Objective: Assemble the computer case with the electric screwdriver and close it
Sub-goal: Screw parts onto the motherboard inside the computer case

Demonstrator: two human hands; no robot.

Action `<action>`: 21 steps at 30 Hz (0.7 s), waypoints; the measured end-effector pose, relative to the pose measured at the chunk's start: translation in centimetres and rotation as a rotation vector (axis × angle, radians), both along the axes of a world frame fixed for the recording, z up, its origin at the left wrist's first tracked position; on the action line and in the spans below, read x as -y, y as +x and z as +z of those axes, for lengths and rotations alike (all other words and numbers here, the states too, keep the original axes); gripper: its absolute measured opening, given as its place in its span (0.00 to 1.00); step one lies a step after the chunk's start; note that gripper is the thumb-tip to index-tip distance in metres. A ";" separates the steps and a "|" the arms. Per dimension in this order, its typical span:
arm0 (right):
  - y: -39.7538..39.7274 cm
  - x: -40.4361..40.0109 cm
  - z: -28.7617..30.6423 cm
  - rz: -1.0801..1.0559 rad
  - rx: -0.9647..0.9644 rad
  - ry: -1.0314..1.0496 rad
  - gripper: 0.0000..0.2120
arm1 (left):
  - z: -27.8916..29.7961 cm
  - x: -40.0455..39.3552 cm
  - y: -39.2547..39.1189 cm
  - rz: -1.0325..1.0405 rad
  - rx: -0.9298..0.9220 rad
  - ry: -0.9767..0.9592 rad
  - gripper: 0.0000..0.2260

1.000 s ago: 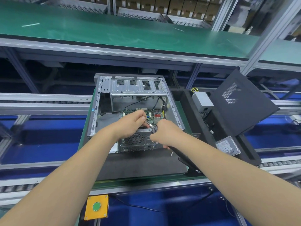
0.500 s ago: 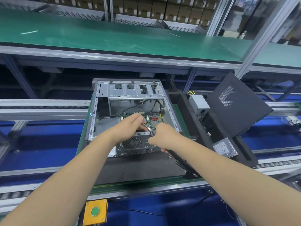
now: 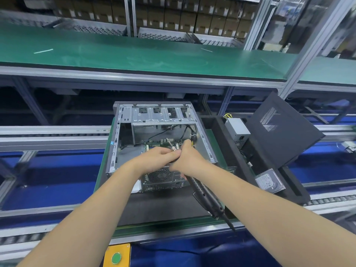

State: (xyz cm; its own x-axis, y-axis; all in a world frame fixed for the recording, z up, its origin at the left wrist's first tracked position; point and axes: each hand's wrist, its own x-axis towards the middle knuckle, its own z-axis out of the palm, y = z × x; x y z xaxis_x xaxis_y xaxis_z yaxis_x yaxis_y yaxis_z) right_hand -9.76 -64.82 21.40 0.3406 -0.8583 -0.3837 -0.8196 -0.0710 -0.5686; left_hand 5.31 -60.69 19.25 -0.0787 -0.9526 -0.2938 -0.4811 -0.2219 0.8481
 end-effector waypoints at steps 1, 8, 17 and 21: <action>0.2 0.1 -0.1 -0.002 0.003 0.004 0.39 | 0.0 0.0 0.0 0.002 0.006 -0.010 0.24; -0.3 -0.4 -1.1 -0.014 0.191 0.041 0.26 | -0.5 0.4 0.0 0.079 0.018 -0.034 0.22; -2.7 -4.3 -3.1 -0.081 0.275 0.111 0.25 | -0.9 0.7 0.0 0.124 -0.011 -0.020 0.24; -3.1 -5.7 -4.5 -0.136 0.347 0.092 0.24 | -0.8 0.7 -0.1 0.101 -0.001 -0.006 0.25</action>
